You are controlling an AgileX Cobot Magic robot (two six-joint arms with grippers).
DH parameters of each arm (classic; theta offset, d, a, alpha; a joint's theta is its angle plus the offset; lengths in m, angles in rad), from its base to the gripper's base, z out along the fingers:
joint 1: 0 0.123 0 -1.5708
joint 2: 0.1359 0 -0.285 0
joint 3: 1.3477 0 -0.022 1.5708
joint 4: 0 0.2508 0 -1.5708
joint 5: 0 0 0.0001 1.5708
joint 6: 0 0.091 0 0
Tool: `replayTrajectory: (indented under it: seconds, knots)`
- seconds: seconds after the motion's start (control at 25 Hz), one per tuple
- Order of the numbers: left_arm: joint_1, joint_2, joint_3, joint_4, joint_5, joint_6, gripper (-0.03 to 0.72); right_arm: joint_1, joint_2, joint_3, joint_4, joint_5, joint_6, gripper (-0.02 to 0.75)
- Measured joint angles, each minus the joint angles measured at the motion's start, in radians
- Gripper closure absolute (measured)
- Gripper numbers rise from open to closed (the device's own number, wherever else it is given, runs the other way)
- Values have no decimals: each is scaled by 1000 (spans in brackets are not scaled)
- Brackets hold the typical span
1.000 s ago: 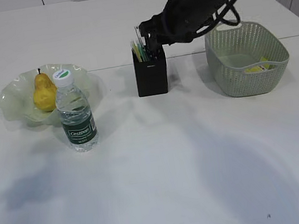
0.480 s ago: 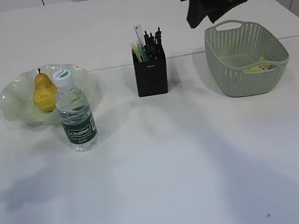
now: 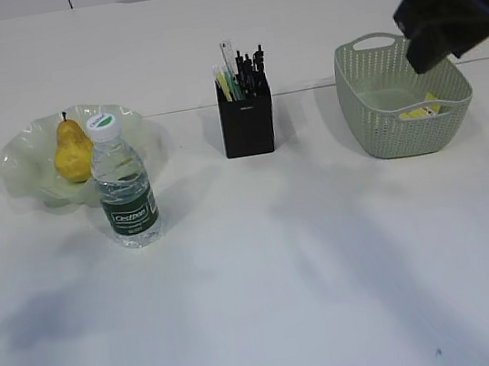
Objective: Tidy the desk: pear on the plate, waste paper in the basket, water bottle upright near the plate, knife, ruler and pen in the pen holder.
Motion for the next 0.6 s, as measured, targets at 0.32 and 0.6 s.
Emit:
replayTrajectory:
  seconds: [0.32,0.6]
  knots:
    - [0,-177,0,26,35,2,223,-18,-261,316,-50,-90,67,401]
    - [0,-395,45,12,62,2,223,-48,-460,477,-78,-117,146,401]
